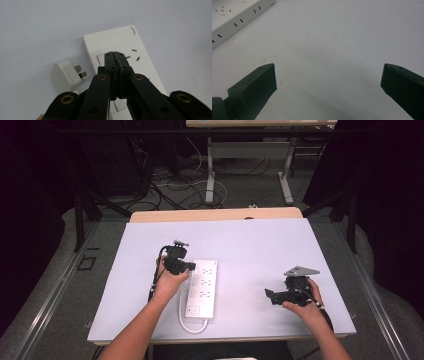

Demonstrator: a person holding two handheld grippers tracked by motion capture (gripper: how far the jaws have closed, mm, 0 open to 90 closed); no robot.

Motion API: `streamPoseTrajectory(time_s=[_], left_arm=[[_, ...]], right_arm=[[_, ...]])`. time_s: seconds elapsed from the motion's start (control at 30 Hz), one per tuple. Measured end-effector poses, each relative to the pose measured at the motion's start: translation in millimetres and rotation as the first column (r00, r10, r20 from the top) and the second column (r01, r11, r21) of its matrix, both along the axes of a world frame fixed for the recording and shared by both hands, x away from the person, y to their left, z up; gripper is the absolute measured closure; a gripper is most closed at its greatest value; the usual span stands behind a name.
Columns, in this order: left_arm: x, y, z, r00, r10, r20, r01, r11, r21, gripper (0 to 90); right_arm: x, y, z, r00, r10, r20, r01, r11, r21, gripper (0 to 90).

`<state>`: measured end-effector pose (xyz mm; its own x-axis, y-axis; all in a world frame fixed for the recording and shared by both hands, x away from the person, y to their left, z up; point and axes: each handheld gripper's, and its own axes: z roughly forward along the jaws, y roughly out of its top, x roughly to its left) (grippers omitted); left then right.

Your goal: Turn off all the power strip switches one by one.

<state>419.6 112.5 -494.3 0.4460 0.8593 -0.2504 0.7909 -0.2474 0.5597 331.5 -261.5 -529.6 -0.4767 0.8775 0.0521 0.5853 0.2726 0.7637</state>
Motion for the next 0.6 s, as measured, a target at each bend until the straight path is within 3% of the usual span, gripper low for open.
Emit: streamPoseTrajectory(time_s=[0.6], left_arm=[[20.0,0.0,-4.0,0.9994,0.026,-0.025,-0.026,0.9996,-0.008,90.0]], right_arm=[[0.0,-0.2,-0.2,1.0000,-0.003,-0.002,0.003,1.000,0.001,0.0]])
